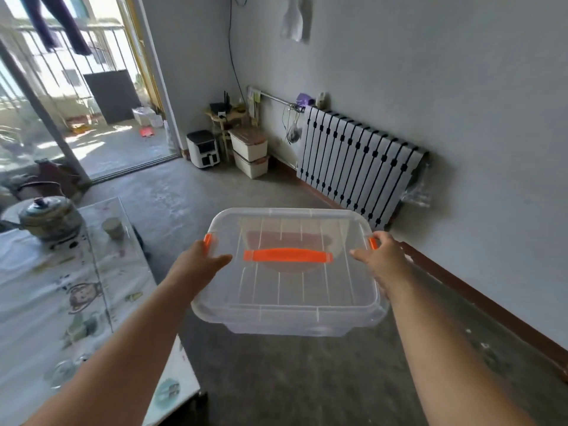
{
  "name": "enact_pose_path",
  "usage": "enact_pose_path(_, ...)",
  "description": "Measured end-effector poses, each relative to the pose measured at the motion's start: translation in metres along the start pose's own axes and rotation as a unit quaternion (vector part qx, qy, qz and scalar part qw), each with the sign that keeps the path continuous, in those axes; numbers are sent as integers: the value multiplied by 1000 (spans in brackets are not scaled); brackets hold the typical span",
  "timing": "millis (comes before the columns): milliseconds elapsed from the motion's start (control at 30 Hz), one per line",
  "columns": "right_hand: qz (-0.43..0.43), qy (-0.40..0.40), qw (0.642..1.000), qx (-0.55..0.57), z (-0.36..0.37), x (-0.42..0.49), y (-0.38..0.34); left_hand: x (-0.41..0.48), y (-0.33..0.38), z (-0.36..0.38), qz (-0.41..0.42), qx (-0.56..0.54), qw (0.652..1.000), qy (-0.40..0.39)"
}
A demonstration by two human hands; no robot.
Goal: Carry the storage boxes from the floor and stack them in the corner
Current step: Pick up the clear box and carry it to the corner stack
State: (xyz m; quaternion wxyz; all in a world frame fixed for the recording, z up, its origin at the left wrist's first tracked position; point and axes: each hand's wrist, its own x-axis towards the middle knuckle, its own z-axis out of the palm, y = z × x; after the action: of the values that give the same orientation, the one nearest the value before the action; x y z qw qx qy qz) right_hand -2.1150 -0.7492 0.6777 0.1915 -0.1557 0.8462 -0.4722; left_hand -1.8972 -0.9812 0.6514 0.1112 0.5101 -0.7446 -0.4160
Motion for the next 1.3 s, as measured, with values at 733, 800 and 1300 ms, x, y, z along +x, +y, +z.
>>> enact_pose_path(733, -76, -182, 980, -4, 222, 460, -199, 374, 79, -43, -139, -86, 977, 136)
enact_pose_path(800, -74, -187, 980, -5, 257, 484, -220, 418, 69, -63, -134, -90, 978, 130)
enact_pose_path(1300, -67, -163, 984, 0, 460, 687, -375, 757, 74, -202, -115, -45, 986, 114)
